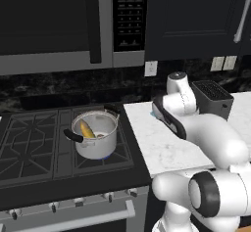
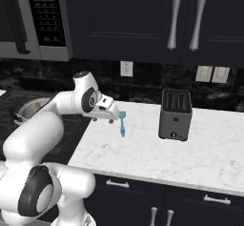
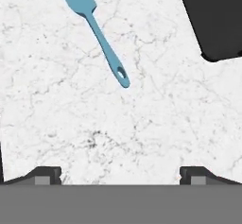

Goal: Put the cucumber and mushroom in the pot. Retrieve the spatula and lightly stir the vegetables in the pot.

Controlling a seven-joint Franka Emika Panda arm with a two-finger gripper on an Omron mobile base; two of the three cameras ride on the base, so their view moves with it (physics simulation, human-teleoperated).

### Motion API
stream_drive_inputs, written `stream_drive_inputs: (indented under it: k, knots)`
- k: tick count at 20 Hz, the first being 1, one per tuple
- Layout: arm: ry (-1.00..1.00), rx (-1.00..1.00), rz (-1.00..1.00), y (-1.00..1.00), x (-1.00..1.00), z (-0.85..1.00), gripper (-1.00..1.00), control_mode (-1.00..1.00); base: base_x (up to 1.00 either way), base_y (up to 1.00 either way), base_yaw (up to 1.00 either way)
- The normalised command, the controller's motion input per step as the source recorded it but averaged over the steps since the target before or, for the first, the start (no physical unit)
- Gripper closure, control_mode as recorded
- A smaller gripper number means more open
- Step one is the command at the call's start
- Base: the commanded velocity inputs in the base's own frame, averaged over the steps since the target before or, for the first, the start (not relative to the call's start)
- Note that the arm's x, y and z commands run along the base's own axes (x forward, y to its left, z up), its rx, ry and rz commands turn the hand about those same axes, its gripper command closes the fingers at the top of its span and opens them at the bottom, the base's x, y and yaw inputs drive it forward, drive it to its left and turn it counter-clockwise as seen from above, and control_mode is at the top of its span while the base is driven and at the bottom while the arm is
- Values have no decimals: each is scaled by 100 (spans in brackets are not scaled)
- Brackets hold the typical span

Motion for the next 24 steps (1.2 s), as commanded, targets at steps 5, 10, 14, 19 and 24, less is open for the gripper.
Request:
stream_drive_inputs:
  k: [5,10,14,19,24]
  knots:
    - [0,11,1,-68,12,-64,-100,-100,0,0,0]
    - [0,4,5,-8,43,-45,-100,-100,0,0,0]
    - [0,0,9,0,54,-39,-100,-100,0,0,0]
    - [0,0,8,-10,60,-36,-100,-100,0,0,0]
    - [0,0,7,-17,47,-30,-100,-100,0,0,0]
